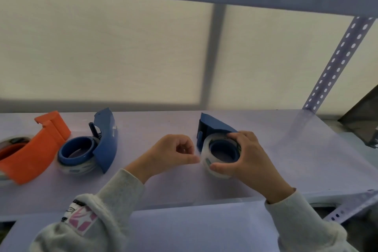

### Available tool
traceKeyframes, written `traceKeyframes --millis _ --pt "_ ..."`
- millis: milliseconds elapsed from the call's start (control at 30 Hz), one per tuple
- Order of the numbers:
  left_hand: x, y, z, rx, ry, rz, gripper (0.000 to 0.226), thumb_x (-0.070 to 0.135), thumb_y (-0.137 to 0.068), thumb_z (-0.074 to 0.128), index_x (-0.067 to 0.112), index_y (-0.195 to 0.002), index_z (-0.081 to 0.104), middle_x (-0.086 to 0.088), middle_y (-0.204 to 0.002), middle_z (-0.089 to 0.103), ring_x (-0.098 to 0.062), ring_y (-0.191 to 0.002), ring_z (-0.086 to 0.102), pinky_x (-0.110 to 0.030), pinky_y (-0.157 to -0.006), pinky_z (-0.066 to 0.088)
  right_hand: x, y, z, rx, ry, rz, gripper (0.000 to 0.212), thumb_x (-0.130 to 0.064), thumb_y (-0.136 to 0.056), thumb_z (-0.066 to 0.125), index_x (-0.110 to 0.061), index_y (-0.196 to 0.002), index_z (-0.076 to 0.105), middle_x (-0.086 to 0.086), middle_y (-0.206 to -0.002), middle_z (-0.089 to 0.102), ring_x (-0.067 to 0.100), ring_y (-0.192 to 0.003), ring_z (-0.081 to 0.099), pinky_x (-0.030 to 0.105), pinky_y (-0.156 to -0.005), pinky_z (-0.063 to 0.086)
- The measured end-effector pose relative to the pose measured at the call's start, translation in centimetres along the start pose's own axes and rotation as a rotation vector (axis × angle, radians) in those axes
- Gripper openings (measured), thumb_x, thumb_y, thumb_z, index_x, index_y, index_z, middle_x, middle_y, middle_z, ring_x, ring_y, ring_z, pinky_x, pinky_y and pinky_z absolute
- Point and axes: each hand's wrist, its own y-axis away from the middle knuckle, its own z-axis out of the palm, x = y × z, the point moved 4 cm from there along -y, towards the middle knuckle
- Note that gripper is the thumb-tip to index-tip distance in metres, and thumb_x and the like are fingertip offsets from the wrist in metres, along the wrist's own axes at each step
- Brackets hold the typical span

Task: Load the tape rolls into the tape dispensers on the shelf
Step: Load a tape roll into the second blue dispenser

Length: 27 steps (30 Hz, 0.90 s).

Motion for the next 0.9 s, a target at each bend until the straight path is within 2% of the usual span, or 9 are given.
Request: traceKeyframes --millis 133,233,333,433,500,533,600,733,900 --pt "1.8 0.8 -0.9 -0.270 0.205 -0.021 0.022 -0.002 -0.077 0.073 0.015 -0.080 0.059 0.005 -0.069 0.056 -0.006 -0.063 0.051 -0.020 -0.064 0.048 -0.2 0.5 -0.2 -0.128 -0.153 0.010 0.084 -0.061 -0.047 0.081 -0.030 -0.120 0.052 -0.017 -0.115 0.048 0.001 -0.102 0.054 0.019 -0.088 0.050" --pt "3.1 1.2 -1.8 -0.339 0.226 -0.012 0.023 -0.008 -0.077 0.070 0.013 -0.081 0.061 0.004 -0.070 0.057 -0.006 -0.063 0.053 -0.018 -0.064 0.049 -0.7 1.1 -0.5 -0.249 -0.332 0.049 0.073 -0.056 -0.048 0.081 -0.033 -0.114 0.059 -0.011 -0.113 0.061 0.006 -0.100 0.062 0.029 -0.087 0.056" --pt "3.9 1.3 -2.4 -0.234 0.158 -0.025 0.019 -0.001 -0.077 0.074 0.013 -0.074 0.061 0.003 -0.066 0.058 -0.011 -0.064 0.052 -0.022 -0.064 0.048 -0.9 1.6 -0.8 -0.301 -0.488 0.064 0.042 -0.048 -0.055 0.078 -0.027 -0.090 0.069 0.000 -0.104 0.069 0.019 -0.094 0.068 0.040 -0.082 0.057" --pt "4.3 1.4 -2.9 -0.075 0.073 -0.008 0.023 0.012 -0.074 0.079 0.020 -0.065 0.059 0.008 -0.074 0.059 -0.002 -0.062 0.051 -0.018 -0.065 0.042 -0.8 1.7 -0.3 -0.336 -0.539 0.063 0.046 -0.050 -0.060 0.069 -0.009 -0.081 0.066 0.012 -0.100 0.070 0.028 -0.088 0.067 0.036 -0.072 0.050" --pt "4.2 1.4 -2.8 -0.004 0.054 -0.013 0.023 0.018 -0.073 0.080 0.025 -0.062 0.060 0.014 -0.107 0.063 0.006 -0.091 0.058 -0.018 -0.083 0.043 -0.8 1.8 -0.1 -0.373 -0.563 0.076 0.060 -0.051 -0.061 0.065 0.000 -0.091 0.066 0.010 -0.094 0.073 0.020 -0.083 0.067 0.027 -0.071 0.050" --pt "4.0 1.4 -2.6 0.011 0.082 -0.034 0.023 0.019 -0.074 0.079 0.026 -0.061 0.061 0.015 -0.125 0.058 0.002 -0.109 0.054 -0.022 -0.093 0.042 -0.8 1.9 0.0 -0.395 -0.574 0.080 0.064 -0.052 -0.061 0.064 0.002 -0.095 0.066 0.007 -0.091 0.074 0.015 -0.081 0.067 0.022 -0.070 0.051" --pt "3.6 1.5 -2.0 0.007 0.200 -0.094 0.024 0.015 -0.076 0.077 0.026 -0.060 0.063 0.007 -0.139 0.048 -0.008 -0.121 0.051 -0.029 -0.102 0.041 -1.1 1.9 -0.1 -0.408 -0.595 0.075 0.064 -0.054 -0.063 0.062 -0.001 -0.098 0.063 0.001 -0.086 0.073 0.012 -0.079 0.066 0.019 -0.067 0.050" --pt "2.4 1.5 -2.3 0.072 0.349 -0.213 0.024 0.015 -0.078 0.075 0.022 -0.060 0.061 0.006 -0.136 0.051 -0.013 -0.117 0.056 -0.044 -0.097 0.050 -1.4 1.7 0.1 -0.348 -0.697 0.076 0.060 -0.051 -0.065 0.066 -0.009 -0.107 0.056 0.004 -0.099 0.070 0.014 -0.085 0.067 0.026 -0.071 0.051" --pt "1.2 1.9 -3.0 0.118 0.429 -0.298 0.021 0.016 -0.076 0.077 0.017 -0.064 0.059 0.008 -0.129 0.055 -0.014 -0.112 0.058 -0.048 -0.095 0.050 -1.4 2.2 1.4 -0.376 -0.676 0.103 0.067 -0.049 -0.056 0.080 -0.021 -0.113 0.058 0.000 -0.108 0.068 0.014 -0.097 0.068 0.027 -0.074 0.057"
